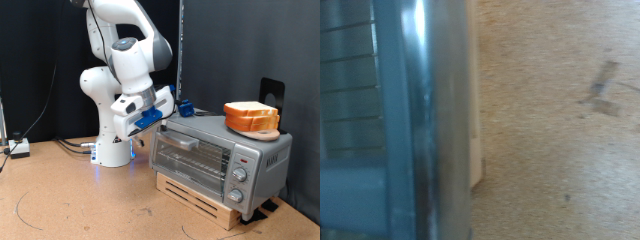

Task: Make a piece of toast with the oven

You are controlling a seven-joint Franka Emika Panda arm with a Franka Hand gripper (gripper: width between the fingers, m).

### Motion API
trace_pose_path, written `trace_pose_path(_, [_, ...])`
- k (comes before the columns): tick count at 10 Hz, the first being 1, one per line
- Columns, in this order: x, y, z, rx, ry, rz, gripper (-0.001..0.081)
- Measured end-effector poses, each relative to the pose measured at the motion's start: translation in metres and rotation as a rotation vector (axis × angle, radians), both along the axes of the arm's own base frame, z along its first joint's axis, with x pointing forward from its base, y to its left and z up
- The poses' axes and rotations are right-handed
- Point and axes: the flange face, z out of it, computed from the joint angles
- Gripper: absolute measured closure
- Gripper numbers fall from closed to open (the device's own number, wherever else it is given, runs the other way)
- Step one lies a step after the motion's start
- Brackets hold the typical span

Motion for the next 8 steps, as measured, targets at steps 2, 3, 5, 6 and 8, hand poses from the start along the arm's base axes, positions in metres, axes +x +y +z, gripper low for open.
trace_pose_path(2, [0.008, -0.021, -0.009, -0.028, -0.007, -0.028, -0.0001])
trace_pose_path(3, [0.012, -0.029, -0.013, -0.038, -0.007, -0.030, -0.0001])
trace_pose_path(5, [0.022, -0.039, -0.020, -0.052, -0.005, -0.033, -0.0001])
trace_pose_path(6, [0.026, -0.043, -0.023, -0.060, -0.001, -0.036, -0.0001])
trace_pose_path(8, [0.034, -0.050, -0.029, -0.074, 0.007, -0.043, -0.0001])
